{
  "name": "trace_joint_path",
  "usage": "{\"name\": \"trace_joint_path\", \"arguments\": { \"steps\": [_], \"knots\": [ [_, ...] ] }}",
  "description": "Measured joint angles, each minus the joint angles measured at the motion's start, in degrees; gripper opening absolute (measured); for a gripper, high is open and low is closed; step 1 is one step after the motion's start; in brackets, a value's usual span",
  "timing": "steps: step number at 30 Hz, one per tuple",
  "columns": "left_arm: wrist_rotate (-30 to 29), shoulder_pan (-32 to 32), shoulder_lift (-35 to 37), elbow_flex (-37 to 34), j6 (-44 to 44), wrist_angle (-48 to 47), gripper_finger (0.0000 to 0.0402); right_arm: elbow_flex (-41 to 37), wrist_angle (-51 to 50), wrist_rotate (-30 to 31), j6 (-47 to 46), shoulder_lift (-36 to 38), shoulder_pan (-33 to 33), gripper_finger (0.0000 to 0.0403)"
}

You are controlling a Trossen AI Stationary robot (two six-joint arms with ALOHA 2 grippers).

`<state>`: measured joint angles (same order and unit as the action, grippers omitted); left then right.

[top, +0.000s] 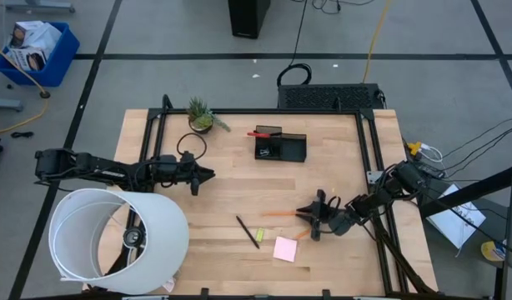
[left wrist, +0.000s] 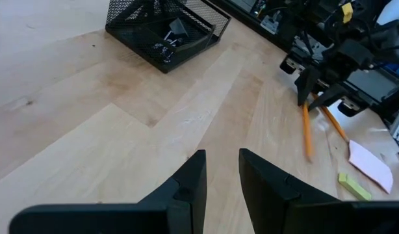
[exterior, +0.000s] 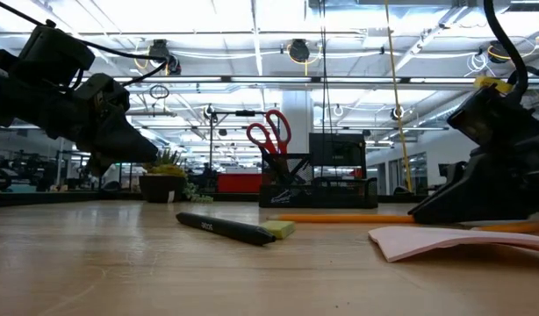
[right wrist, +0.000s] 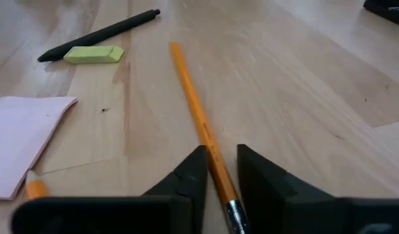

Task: Pick and place office supplies into organizer
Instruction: Put the orange pencil into the desk organizer

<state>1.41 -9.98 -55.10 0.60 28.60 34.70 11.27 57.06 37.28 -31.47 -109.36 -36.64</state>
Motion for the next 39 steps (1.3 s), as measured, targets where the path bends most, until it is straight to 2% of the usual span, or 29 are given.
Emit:
{"name": "trace_joint_path", "arguments": {
  "steps": [5, 17, 27, 32, 39],
  "knots": [
    [0.0, 0.0, 0.0, 0.0, 0.0, 0.0, 0.0093, 0.0, 2.0, 0.0, 1.1, -0.1, 0.0, 0.0015],
    [0.0, 0.0, 0.0, 0.0, -0.2, 0.0, 0.0093, -0.1, 11.4, -2.9, 12.1, -0.4, 2.7, 0.0015],
    [-0.6, 0.0, 0.0, 0.0, -0.4, 0.0, 0.0093, 0.2, 15.2, -0.8, 22.2, 0.3, 5.6, 0.0017],
    [-1.6, 0.0, 0.0, 0.0, -0.4, 0.0, 0.0093, 0.3, 15.6, -0.1, 27.6, 4.3, 8.2, 0.0017],
    [-1.6, 0.0, 0.0, 0.0, -1.0, 0.0, 0.0093, 0.4, 14.5, 0.1, 39.9, 14.9, 13.5, 0.0017]
  ]
}}
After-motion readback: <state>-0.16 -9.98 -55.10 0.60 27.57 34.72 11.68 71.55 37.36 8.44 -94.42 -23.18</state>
